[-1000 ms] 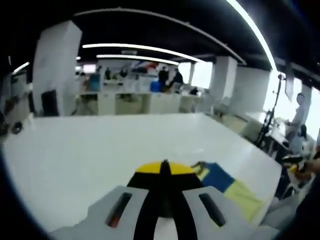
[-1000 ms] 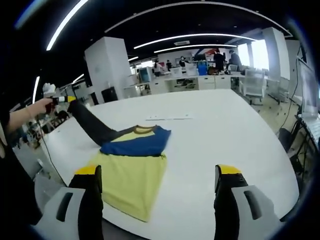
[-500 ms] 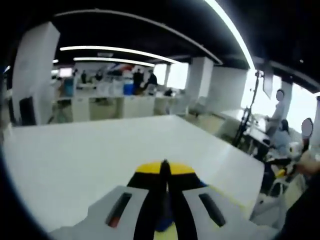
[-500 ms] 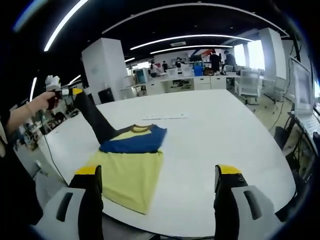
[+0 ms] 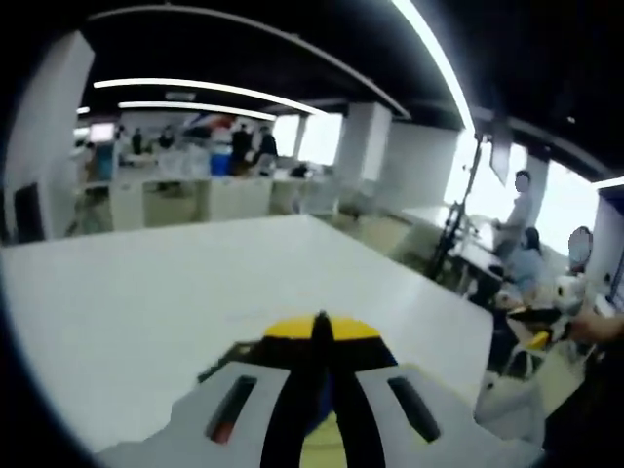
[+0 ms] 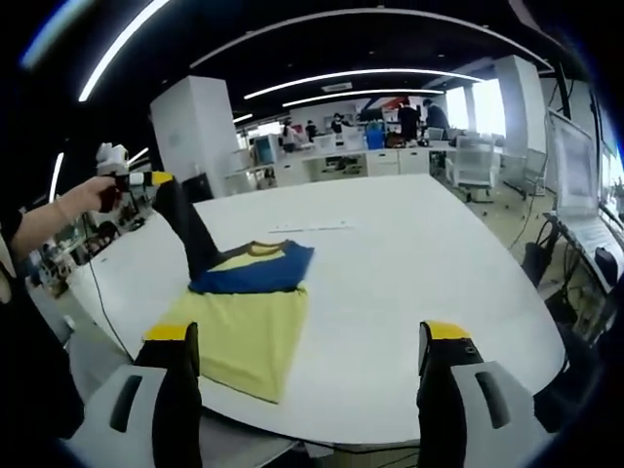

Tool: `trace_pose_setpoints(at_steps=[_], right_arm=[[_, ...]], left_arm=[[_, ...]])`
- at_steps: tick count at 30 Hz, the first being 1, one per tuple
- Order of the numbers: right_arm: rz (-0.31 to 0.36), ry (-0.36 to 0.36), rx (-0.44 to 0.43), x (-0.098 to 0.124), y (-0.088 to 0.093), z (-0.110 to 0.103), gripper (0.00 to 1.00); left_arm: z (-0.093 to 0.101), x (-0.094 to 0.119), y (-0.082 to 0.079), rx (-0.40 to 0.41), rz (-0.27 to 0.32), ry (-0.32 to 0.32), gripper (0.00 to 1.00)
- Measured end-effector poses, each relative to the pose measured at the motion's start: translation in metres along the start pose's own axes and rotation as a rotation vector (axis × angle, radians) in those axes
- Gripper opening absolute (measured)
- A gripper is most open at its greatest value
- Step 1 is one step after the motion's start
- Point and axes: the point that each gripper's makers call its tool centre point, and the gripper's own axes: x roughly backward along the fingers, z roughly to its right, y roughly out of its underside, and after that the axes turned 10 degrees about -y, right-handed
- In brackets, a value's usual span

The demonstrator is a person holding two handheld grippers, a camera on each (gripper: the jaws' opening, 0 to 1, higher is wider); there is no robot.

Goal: Fold the garment on the visible template until the final outline fits inside the template.

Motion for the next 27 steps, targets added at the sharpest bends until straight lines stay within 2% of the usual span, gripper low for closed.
trace_pose_setpoints(at_steps=[13,27], right_arm=[[0.003,0.03,-0.006,0.015,0.002,0.008,0.93],[0.005,0.059,-0.023,0.028,0.006,0.021,0.93]], left_arm=[[0.036,-0.031,0.023,0.005,-0.043,0.048,0.0],[0.061,-0.065,0.043,0.02,-0.098,0.083,0.0]])
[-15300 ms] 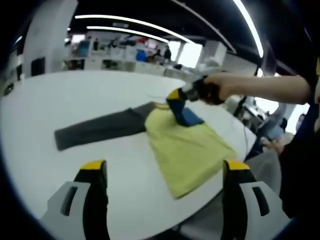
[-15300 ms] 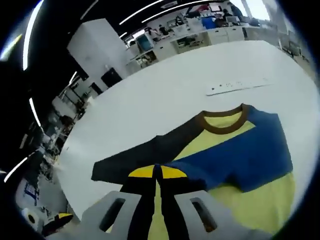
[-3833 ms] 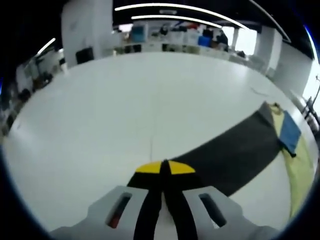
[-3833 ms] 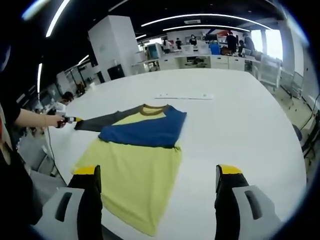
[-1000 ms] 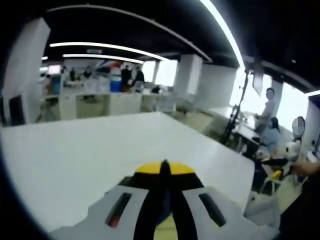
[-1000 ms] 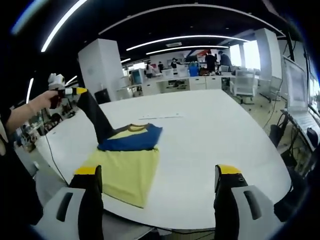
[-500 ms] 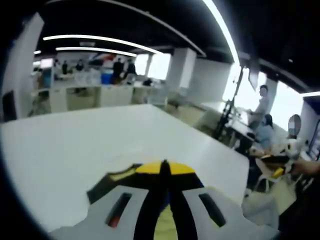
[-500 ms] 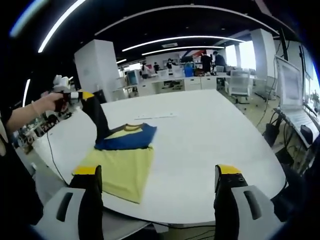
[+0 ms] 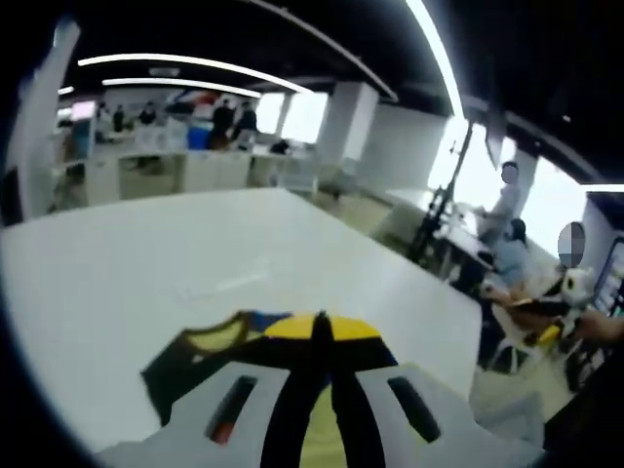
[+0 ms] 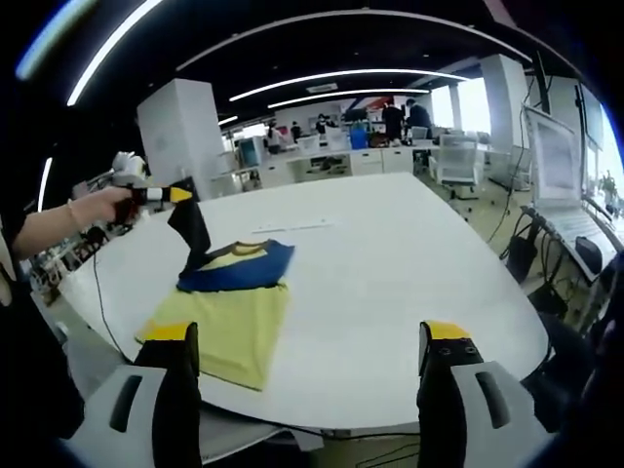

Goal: Fold the garment on the visible template until the final outline fits inside the template.

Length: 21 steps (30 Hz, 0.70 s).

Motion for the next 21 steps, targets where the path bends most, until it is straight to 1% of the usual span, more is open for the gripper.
trace_pose_setpoints(at_steps=[4,10,19,21], right_arm=[[0.003,-0.007,0.002,-0.001,0.0,0.0,0.94],[-0.005,-0.023,0.008,-0.006,0.002,0.001,0.95],[-0.013,-0.063,0.022,-0.02,0.0,-0.001,0.96],[-0.02,-0.082,0.03,-0.024,0.001,-0.004,0.96]], left_arm=[[0.01,-0.01,0.005,0.001,-0.019,0.019,0.0],[0.02,-0.025,0.013,0.007,-0.04,0.034,0.0],[0.027,-0.045,0.03,0.004,-0.078,0.039,0.0],[0.028,-0.05,0.033,0.008,-0.084,0.038,0.0]])
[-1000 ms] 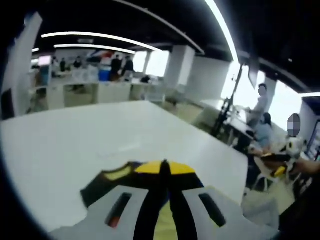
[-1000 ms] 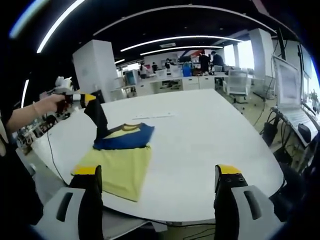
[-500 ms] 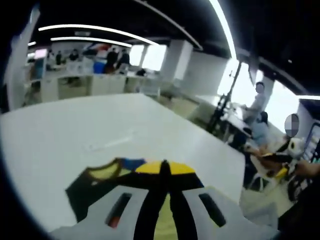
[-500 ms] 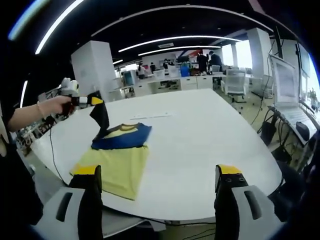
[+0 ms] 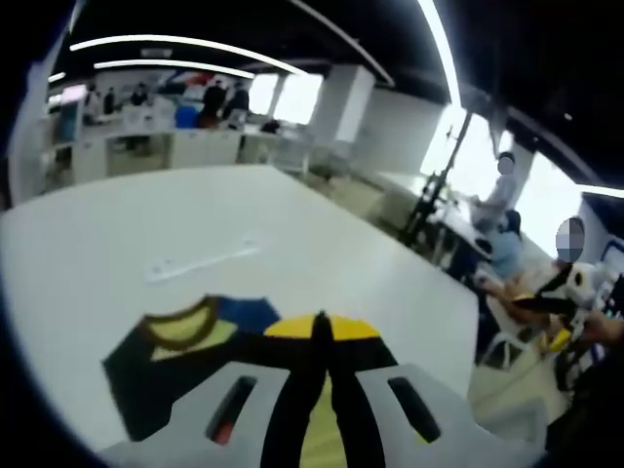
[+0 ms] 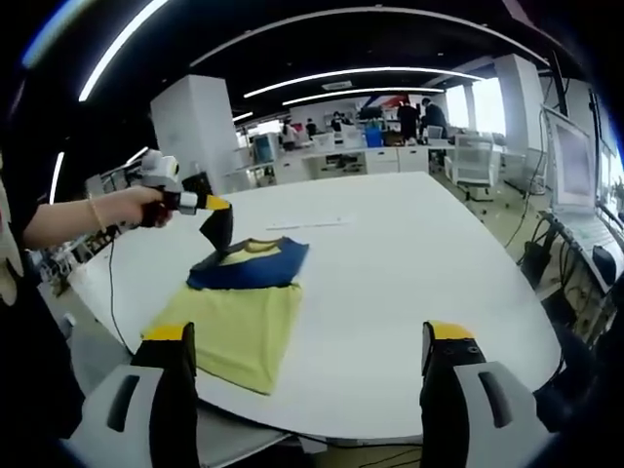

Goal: Fold the garment on the visible template until the final outline fits inside the template.

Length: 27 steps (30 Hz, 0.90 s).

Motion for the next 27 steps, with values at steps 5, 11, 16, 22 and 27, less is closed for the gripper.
trace_pose_setpoints(at_steps=[5,11,16,22,27], right_arm=[[-0.036,-0.046,0.037,-0.007,0.005,-0.005,0.99],[-0.053,-0.086,0.067,-0.017,0.005,-0.006,1.0],[-0.066,-0.116,0.093,-0.026,0.005,-0.008,1.0],[-0.095,-0.137,0.108,-0.035,0.011,-0.009,1.0],[-0.103,-0.14,0.104,-0.038,0.014,-0.007,1.0]], left_arm=[[0.004,-0.012,0.01,0.006,-0.023,0.002,0.0],[0.011,-0.027,0.019,0.016,-0.047,0.01,0.0],[0.018,-0.037,0.025,0.016,-0.062,0.02,0.0],[0.022,-0.053,0.038,0.029,-0.088,0.022,0.0],[0.026,-0.063,0.045,0.05,-0.1,0.026,0.0]])
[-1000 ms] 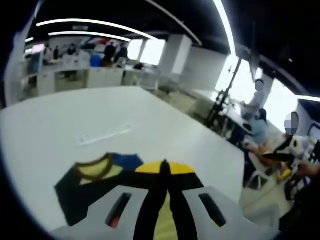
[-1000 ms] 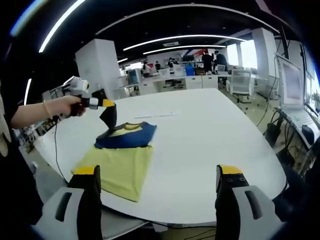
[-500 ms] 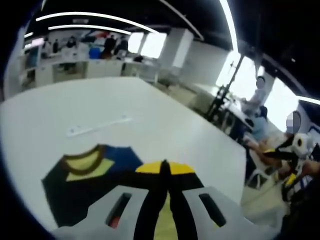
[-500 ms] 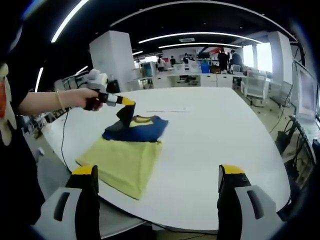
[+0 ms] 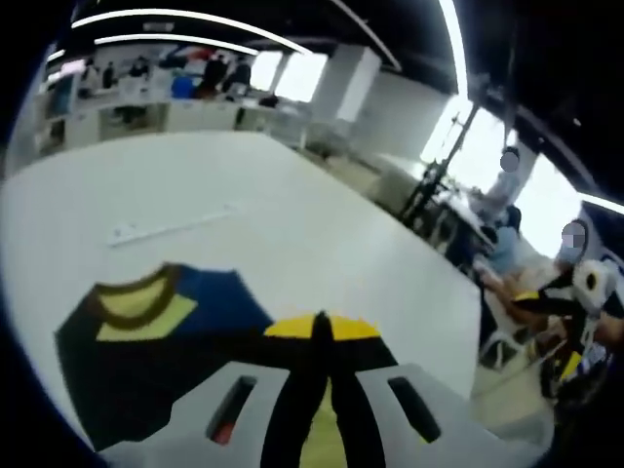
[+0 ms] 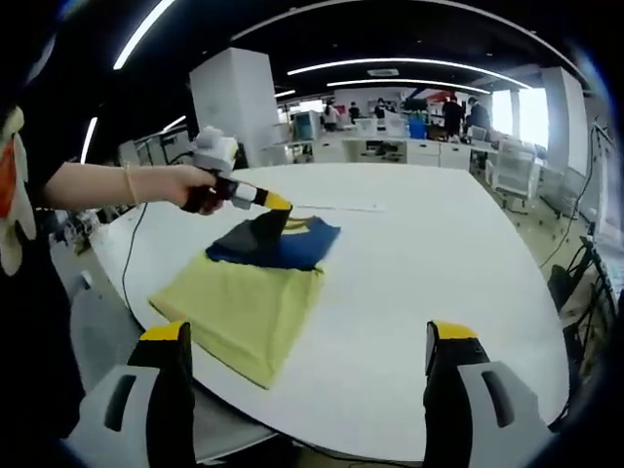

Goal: Fold the garment on the visible template until the final outline fits inside the template.

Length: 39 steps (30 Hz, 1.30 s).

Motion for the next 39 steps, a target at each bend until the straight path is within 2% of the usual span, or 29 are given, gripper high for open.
trace_pose_setpoints(at_steps=[8,17,31,39], right_arm=[[-0.017,0.003,-0.005,-0.002,0.004,0.005,1.0],[-0.029,0.008,-0.023,-0.002,0.012,0.011,1.0],[-0.046,0.029,-0.046,0.005,0.024,0.018,1.0],[-0.057,0.033,-0.056,0.005,0.03,0.018,1.0]], left_arm=[[-0.002,-0.024,0.016,0.03,-0.034,-0.02,0.0],[0.001,-0.042,0.037,0.013,-0.081,-0.029,0.0],[0.003,-0.066,0.056,0.044,-0.124,-0.039,0.0],[0.004,-0.075,0.06,0.049,-0.123,-0.05,0.02]])
